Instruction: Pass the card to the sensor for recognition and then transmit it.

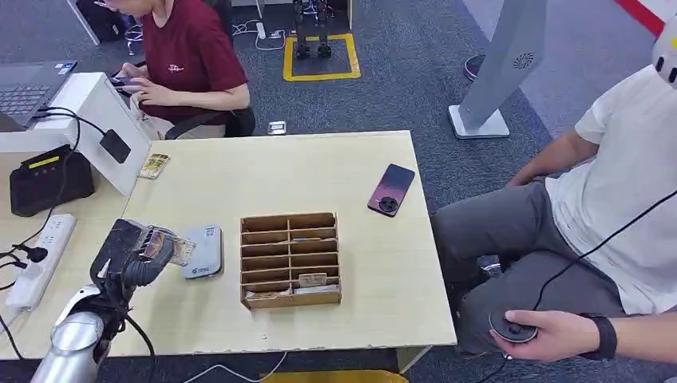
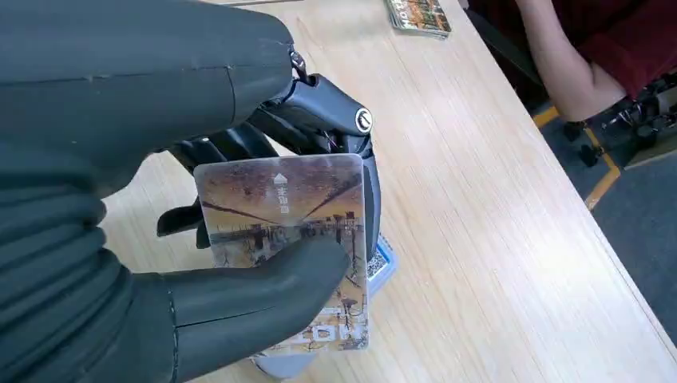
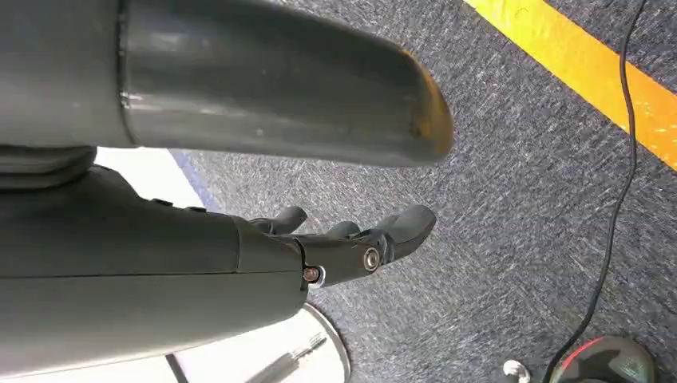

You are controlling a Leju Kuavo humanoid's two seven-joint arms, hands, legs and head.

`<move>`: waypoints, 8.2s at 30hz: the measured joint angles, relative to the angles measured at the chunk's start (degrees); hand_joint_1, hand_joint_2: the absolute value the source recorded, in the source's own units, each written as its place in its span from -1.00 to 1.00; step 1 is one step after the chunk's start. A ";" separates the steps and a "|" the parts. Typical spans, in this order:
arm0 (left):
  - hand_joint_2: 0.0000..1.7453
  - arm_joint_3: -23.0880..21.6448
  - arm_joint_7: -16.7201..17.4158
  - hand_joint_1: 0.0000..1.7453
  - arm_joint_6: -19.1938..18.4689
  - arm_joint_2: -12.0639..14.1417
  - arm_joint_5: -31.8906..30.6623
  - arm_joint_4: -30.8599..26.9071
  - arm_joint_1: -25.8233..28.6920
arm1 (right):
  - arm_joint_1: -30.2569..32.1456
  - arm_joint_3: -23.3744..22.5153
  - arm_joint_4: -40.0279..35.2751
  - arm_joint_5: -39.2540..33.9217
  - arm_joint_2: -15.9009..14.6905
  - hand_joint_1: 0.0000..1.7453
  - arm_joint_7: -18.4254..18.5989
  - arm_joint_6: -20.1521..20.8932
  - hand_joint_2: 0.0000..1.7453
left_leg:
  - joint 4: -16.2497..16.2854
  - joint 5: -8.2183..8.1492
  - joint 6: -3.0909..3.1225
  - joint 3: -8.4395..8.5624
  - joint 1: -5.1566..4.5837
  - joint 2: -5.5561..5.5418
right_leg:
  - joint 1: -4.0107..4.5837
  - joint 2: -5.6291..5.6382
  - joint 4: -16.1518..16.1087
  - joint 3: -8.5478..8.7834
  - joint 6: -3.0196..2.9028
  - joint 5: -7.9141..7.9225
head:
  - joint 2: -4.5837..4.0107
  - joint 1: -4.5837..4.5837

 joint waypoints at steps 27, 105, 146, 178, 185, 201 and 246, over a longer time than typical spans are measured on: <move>1.00 0.00 0.00 1.00 0.00 0.00 0.00 0.02 0.00 | 0.00 0.00 0.00 0.00 0.02 -1.00 0.00 0.00 -1.00 | 0.00 0.00 0.00 0.00 0.00 0.00 | 0.00 0.00 0.00 0.00 0.00 0.00 | 0.00 0.00; 1.00 -0.98 -0.11 1.00 18.49 -9.84 -21.25 24.00 -10.00 | -0.87 0.26 0.00 0.33 0.31 -1.00 0.87 1.70 -1.00 | 0.02 0.23 -0.02 -0.10 0.00 -0.17 | 0.00 -0.17 -0.01 -0.04 0.04 0.21 | 0.00 0.02; 1.00 -0.96 0.42 1.00 19.91 -10.71 -27.06 26.16 -9.85 | -0.85 0.26 0.00 0.37 0.31 -1.00 -0.11 0.89 -1.00 | 0.02 0.26 0.01 -0.10 0.00 -0.18 | 0.00 -0.18 0.00 -0.02 0.05 0.23 | 0.00 0.00; 1.00 -0.74 1.62 1.00 24.26 -10.80 -36.46 27.69 -9.80 | -0.87 0.33 0.00 0.46 0.31 -1.00 -1.44 -0.22 -1.00 | 0.01 0.28 0.03 -0.10 0.00 -0.18 | 0.00 -0.19 0.00 -0.01 0.05 0.23 | 0.00 0.00; 1.00 -0.74 3.10 1.00 27.30 -10.80 -42.57 28.54 -9.30 | -0.87 0.61 0.00 0.52 0.57 -1.00 -2.14 -0.76 -1.00 | 0.01 0.28 0.03 -0.08 0.00 -0.18 | 0.00 -0.20 0.00 0.01 0.05 0.24 | 0.00 0.00; 1.00 -0.74 3.48 1.00 31.04 -10.80 -51.06 31.56 -8.35 | -0.88 1.55 0.00 0.57 0.96 -1.00 -2.82 -0.98 -1.00 | 0.00 0.33 0.03 -0.06 -0.01 -0.19 | 0.00 -0.23 0.01 0.04 0.05 0.24 | 0.00 0.00; 1.00 -5.40 -5.33 1.00 32.33 -3.45 -39.52 6.12 -28.28 | -1.34 3.30 0.00 0.66 1.25 -1.00 -3.34 -0.26 -1.00 | 0.03 0.56 -0.05 -0.30 0.02 -0.20 | 0.02 -0.20 0.04 -0.27 0.02 0.50 | 0.00 0.00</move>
